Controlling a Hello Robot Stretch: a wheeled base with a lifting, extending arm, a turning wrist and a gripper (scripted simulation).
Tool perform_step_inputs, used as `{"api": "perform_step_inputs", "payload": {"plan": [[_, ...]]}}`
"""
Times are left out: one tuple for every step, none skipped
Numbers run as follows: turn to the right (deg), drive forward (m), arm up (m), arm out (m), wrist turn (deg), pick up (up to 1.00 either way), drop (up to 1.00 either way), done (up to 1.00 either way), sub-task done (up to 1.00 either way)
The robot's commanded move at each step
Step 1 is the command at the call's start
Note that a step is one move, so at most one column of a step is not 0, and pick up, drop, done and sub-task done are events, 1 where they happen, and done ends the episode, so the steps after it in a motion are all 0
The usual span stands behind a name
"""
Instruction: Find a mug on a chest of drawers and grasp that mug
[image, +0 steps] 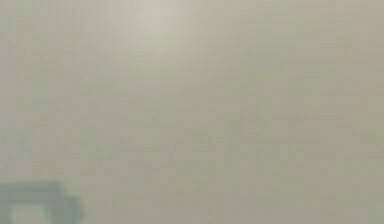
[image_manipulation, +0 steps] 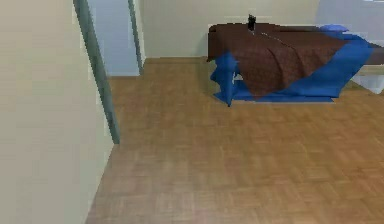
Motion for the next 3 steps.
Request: {"api": "perform_step_inputs", "payload": {"plan": [[-45.0, 0.00, 0.00, 0.00, 0.0, 0.00, 0.00, 0.00, 0.00], [-18.0, 0.00, 0.00, 0.00, 0.0, 0.00, 0.00, 0.00, 0.00], [0.0, 0.30, 0.00, 0.00, 0.0, 0.00, 0.00, 0.00, 0.00]]}}
